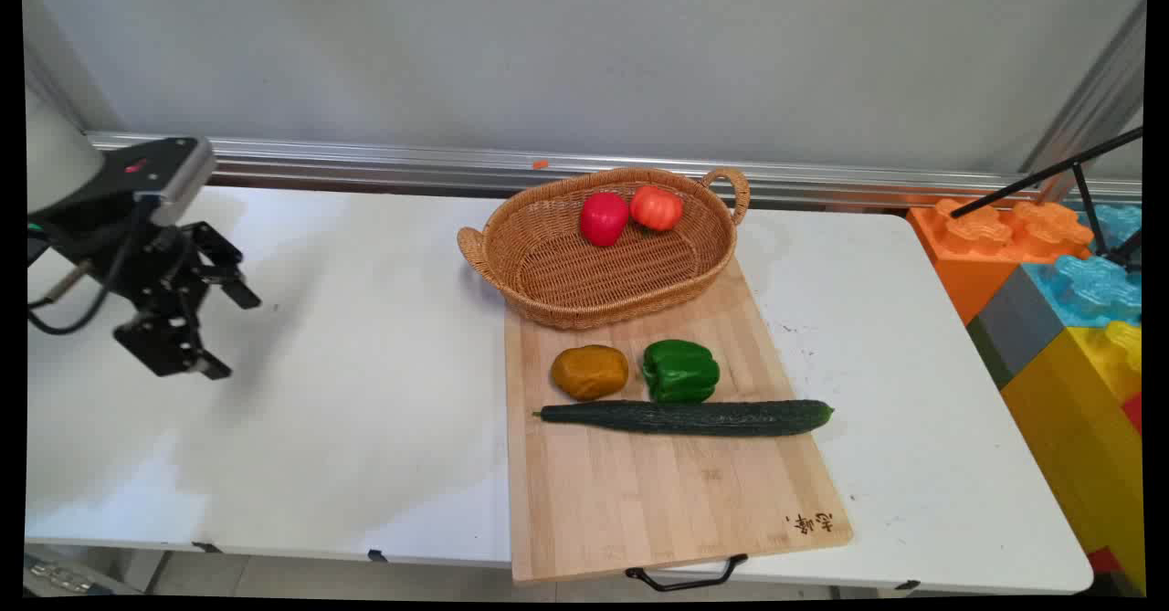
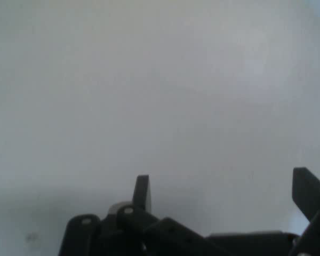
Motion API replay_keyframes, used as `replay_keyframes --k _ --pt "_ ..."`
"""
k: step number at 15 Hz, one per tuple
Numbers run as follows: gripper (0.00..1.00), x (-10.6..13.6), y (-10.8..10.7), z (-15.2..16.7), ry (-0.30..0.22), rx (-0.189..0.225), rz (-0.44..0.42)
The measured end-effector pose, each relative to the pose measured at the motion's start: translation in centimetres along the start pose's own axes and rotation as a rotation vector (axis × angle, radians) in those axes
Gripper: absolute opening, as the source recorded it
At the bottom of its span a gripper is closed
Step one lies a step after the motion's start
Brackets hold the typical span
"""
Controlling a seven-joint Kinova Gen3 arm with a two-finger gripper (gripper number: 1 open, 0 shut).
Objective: Pick up the cucumber from the cutting board
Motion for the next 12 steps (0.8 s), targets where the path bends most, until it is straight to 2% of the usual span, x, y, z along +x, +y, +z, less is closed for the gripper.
replay_keyframes --k 5,8,12 --pt "1.0 5.0 2.2 1.5 0.074 0.006 -0.028" --pt "1.0 10.0 3.8 2.2 0.133 0.02 -0.039" --pt "1.0 15.5 4.9 2.7 0.193 0.032 -0.035"
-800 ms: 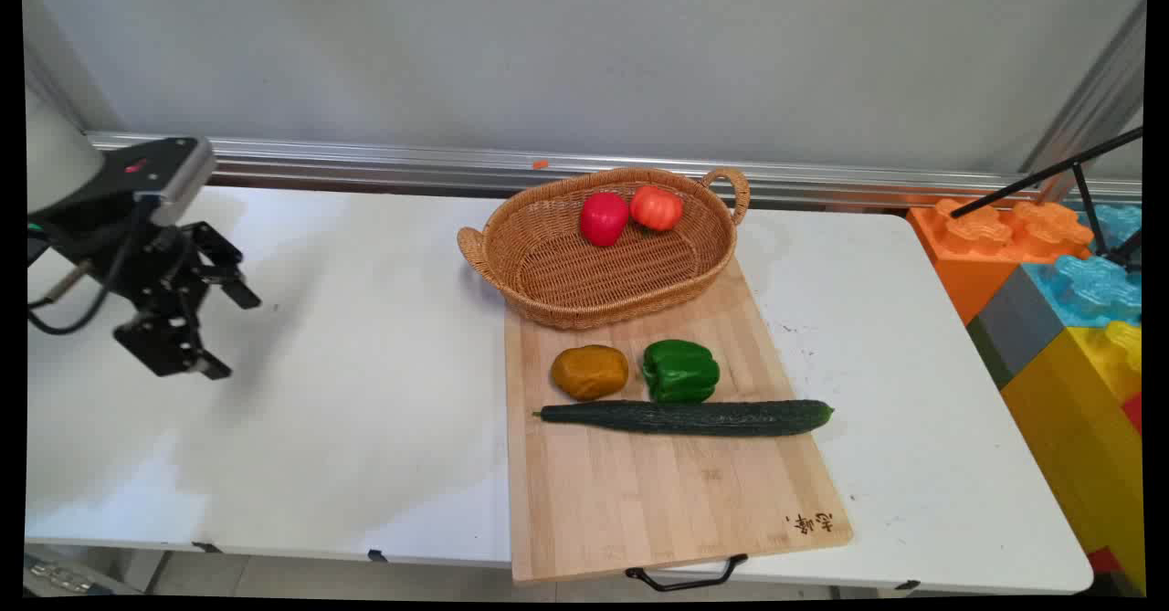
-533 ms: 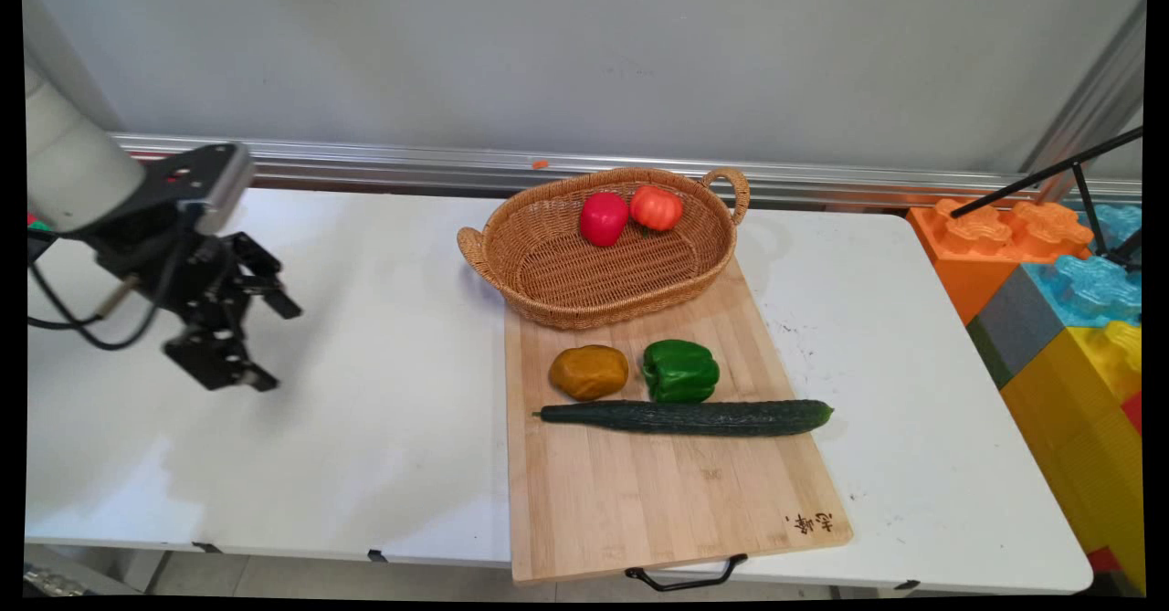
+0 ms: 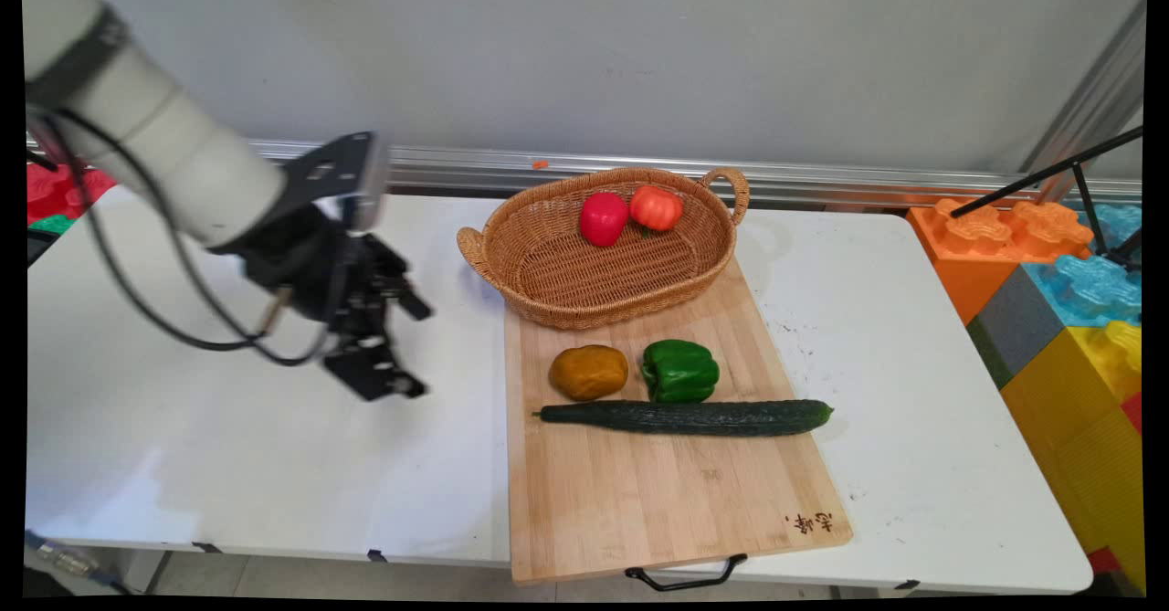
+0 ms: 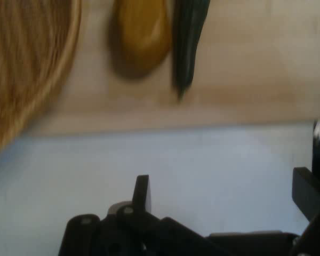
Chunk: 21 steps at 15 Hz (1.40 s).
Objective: Pick up the cucumber from the cutting board
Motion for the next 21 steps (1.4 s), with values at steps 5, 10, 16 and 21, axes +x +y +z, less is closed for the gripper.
replay_keyframes --k 5,10,16,21 --pt "1.0 6.8 1.3 2.7 0.075 -0.01 0.032" --pt "1.0 10.9 1.5 6.2 0.118 -0.007 0.075" --pt "1.0 15.3 2.0 11.9 0.176 0.001 0.145" --pt "1.0 18.0 2.4 17.4 0.199 0.016 0.204"
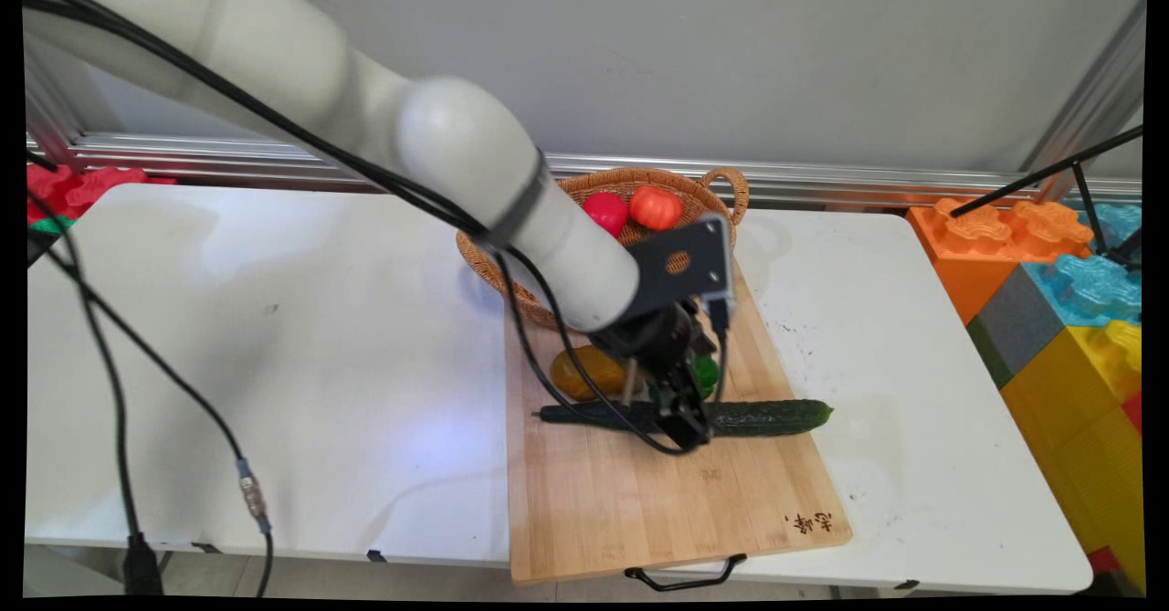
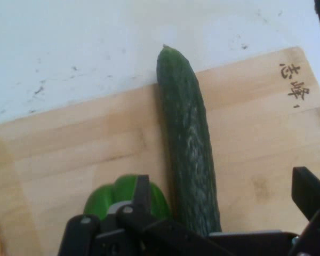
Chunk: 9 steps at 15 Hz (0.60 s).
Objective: Pick up the cucumber from the cutting board
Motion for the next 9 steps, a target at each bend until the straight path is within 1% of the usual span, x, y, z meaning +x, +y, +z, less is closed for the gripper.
replay_keyframes --k 7,9 --pt "1.0 0.5 0.1 6.5 -0.002 0.015 0.047" --pt "1.0 0.6 0.1 7.6 -0.003 0.019 0.052"
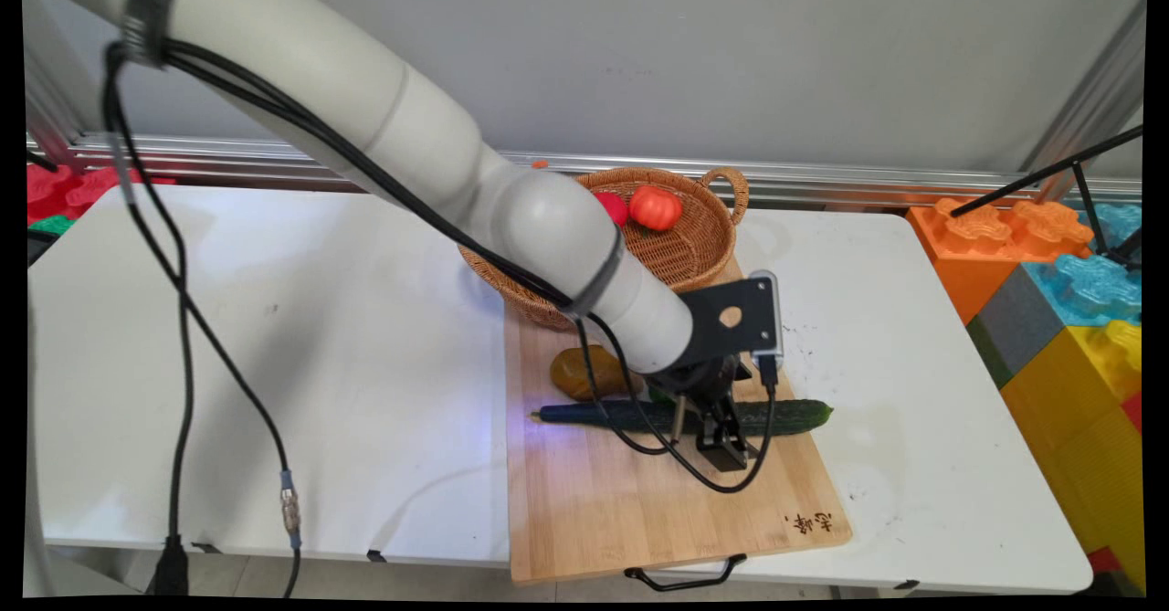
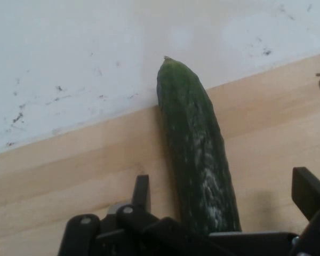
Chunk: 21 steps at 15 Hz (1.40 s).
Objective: Pick up the cucumber from the cutting board, then place the picked object in the vegetable basket
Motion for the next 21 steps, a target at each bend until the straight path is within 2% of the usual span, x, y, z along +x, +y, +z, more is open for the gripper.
replay_keyframes --k 5,6,11,14,19,21 --pt "1.0 0.1 0.0 2.2 -0.006 0.013 0.008" --pt "0.0 0.1 0.0 2.5 -0.008 0.016 0.009" --pt "0.0 0.1 0.1 3.4 -0.018 0.02 0.0" --pt "0.0 0.6 0.3 2.8 -0.015 0.01 -0.019" --pt "0.0 2.2 1.2 -1.2 -0.021 -0.04 -0.115" --pt "0.0 3.4 1.5 -3.8 -0.021 -0.051 -0.133"
